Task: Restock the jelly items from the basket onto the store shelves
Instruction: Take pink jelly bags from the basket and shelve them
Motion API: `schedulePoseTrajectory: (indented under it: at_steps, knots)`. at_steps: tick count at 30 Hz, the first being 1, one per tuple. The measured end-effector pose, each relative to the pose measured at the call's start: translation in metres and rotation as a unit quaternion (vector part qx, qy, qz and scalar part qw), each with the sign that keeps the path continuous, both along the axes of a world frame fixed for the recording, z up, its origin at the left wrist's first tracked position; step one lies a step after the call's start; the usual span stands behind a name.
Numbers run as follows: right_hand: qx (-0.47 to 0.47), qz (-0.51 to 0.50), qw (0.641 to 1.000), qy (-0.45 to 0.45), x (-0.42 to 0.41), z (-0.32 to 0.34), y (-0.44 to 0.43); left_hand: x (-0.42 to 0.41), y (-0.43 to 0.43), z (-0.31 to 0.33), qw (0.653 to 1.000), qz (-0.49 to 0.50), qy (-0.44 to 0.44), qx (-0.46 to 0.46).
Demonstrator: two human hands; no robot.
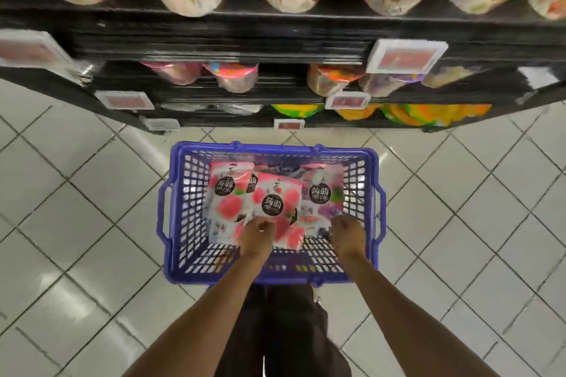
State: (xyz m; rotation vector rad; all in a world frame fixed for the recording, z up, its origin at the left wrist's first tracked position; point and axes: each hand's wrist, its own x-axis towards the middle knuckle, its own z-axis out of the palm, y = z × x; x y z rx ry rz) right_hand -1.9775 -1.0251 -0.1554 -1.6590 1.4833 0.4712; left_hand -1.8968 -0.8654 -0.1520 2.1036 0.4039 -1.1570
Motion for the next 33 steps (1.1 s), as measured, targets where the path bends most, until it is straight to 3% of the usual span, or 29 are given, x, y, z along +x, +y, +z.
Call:
schedulePoseTrajectory:
  at_steps: [5,8,10,12,15,17,19,22,25,29,33]
  knots:
    - [-0.018,0.026,0.999,0.024,-0.009,-0.071,-0.01,0.018,-0.065,-0.061,0.976,0.146,0.152,-0.054]
    - [-0.071,0.078,0.991,0.078,-0.014,-0.104,-0.005,0.031,-0.098,-0.085,0.909,0.277,0.253,-0.179]
    - [-0.146,0.142,0.968,0.145,-0.012,-0.121,0.003,0.044,-0.113,-0.103,0.862,0.359,0.275,-0.23]
    - [-0.191,0.177,0.951,0.169,-0.007,-0.129,0.012,0.053,-0.124,-0.115,0.848,0.381,0.288,-0.231]
    - [-0.164,0.076,0.971,0.156,0.001,-0.136,0.019,0.055,-0.126,-0.119,0.852,0.385,0.298,-0.195]
    - [-0.06,-0.038,0.994,0.078,0.005,-0.136,0.014,0.054,-0.111,-0.115,0.867,0.362,0.304,-0.155]
    - [0.038,-0.094,0.995,0.016,0.007,-0.131,0.006,0.051,-0.085,-0.106,0.894,0.316,0.3,-0.105]
    - [0.153,-0.18,0.97,-0.051,0.005,-0.112,-0.002,0.046,-0.048,-0.08,0.92,0.26,0.286,-0.072]
    - [0.204,-0.314,0.92,-0.121,0.004,-0.068,-0.001,0.04,-0.019,-0.038,0.946,0.219,0.233,-0.045]
    - [0.253,-0.308,0.895,-0.201,0.0,0.017,-0.002,0.031,0.01,0.026,0.978,0.154,0.129,-0.048]
    - [0.346,-0.287,0.846,-0.285,0.001,0.128,-0.001,0.033,0.023,0.135,0.995,0.089,0.035,-0.041]
